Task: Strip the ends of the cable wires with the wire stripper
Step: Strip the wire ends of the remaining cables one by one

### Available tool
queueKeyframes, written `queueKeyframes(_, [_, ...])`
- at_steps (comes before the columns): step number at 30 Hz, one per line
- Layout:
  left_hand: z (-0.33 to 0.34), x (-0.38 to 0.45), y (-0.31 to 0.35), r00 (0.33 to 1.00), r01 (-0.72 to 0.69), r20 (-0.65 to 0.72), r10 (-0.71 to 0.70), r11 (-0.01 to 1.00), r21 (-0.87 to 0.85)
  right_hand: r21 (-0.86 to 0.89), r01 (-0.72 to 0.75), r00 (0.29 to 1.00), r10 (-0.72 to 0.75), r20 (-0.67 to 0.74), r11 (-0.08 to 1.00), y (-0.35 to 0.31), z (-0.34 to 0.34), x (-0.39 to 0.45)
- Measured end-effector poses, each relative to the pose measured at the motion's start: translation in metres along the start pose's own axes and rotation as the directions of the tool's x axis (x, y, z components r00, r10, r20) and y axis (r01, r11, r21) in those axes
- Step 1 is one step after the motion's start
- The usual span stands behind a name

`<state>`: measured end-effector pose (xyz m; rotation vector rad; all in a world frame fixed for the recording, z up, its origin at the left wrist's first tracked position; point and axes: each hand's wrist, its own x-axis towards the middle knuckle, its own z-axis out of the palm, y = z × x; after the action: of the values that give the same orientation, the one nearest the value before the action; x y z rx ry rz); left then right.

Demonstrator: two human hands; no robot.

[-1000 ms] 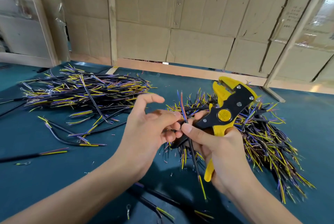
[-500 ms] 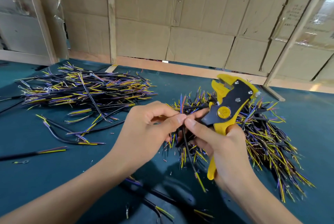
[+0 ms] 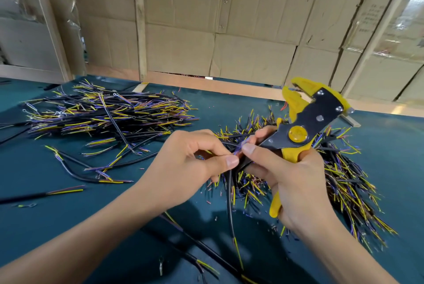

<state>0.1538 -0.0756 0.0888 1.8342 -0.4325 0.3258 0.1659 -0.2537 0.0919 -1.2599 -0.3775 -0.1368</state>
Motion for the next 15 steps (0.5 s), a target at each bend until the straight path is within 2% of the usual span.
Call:
queueKeyframes(4, [0.005, 0.0, 0.0, 0.986, 0.13, -0.055, -0.155, 0.941, -0.313, 0.072, 0.009, 1.0, -0.008, -0.023, 0.997, 0.002, -0.001, 0.001])
queueKeyframes(7, [0.009, 0.001, 0.0, 0.973, 0.193, -0.04, -0.229, 0.889, -0.415, 0.075, 0.026, 0.999, -0.024, -0.028, 0.997, 0.003, -0.001, 0.001])
queueKeyframes(10, [0.01, 0.002, 0.0, 0.974, 0.198, -0.019, -0.226, 0.89, -0.411, 0.016, 0.052, 0.999, -0.051, -0.018, 0.999, 0.005, -0.001, 0.001])
queueKeyframes(13, [0.002, 0.003, -0.003, 0.981, 0.194, 0.036, -0.191, 0.951, -0.241, -0.02, 0.046, 0.999, -0.046, -0.02, 0.999, 0.006, -0.003, 0.002])
queueKeyframes(15, [-0.002, 0.004, -0.003, 0.979, 0.194, 0.094, -0.179, 0.961, -0.194, -0.028, 0.044, 0.999, -0.045, -0.023, 0.999, 0.005, -0.003, 0.002])
